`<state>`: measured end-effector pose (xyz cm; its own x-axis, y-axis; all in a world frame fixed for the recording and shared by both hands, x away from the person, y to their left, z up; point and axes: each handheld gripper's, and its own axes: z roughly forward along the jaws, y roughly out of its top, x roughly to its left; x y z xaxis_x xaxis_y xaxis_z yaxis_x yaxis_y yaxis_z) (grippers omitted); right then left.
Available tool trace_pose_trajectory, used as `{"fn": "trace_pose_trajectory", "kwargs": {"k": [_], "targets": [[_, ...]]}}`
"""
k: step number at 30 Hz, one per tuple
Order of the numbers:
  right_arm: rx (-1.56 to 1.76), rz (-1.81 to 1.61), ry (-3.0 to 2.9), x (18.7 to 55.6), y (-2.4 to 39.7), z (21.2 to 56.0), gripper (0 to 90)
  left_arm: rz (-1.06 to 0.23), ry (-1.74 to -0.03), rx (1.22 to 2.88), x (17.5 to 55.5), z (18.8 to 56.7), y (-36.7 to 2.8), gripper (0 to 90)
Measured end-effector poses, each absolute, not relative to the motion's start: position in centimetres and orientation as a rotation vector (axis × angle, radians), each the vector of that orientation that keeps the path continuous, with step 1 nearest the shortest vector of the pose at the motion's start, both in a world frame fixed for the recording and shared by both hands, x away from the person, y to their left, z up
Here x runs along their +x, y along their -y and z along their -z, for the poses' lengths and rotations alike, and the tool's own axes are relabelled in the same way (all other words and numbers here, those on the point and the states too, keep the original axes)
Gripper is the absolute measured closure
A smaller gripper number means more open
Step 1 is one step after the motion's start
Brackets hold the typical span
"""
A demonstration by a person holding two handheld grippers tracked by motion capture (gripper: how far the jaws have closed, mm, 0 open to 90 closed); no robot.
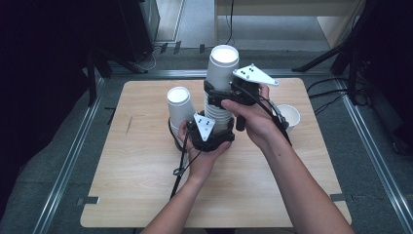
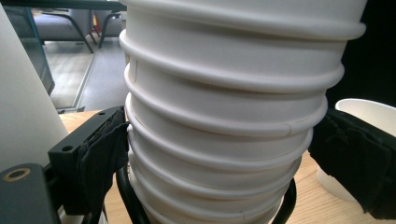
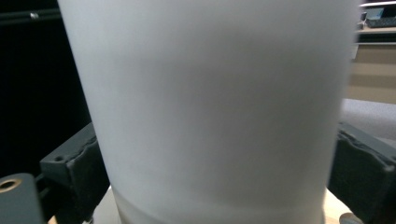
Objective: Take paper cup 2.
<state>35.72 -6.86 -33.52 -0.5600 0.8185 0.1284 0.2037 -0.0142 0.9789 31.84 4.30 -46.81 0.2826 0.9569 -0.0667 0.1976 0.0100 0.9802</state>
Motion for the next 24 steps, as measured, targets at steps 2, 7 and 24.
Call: {"fn": "trace_pose_trajectory", "kwargs": {"k": [2, 7, 24], "targets": [[1.070, -1.613, -1.767, 35.8, 6.8, 33.7, 7.6, -0.860, -1.148, 1.443, 31.8, 46.8, -4.3, 5.4], [1.078, -1.628, -1.757, 35.7, 6.7, 33.7, 9.9, -0.860, -1.151, 1.452, 31.8, 46.8, -4.3, 6.1], [1.080, -1.647, -1.703, 35.5, 6.7, 32.6, 10.5, -0.861, -1.159, 1.453, 31.7, 46.8, -4.2, 7.0]]}}
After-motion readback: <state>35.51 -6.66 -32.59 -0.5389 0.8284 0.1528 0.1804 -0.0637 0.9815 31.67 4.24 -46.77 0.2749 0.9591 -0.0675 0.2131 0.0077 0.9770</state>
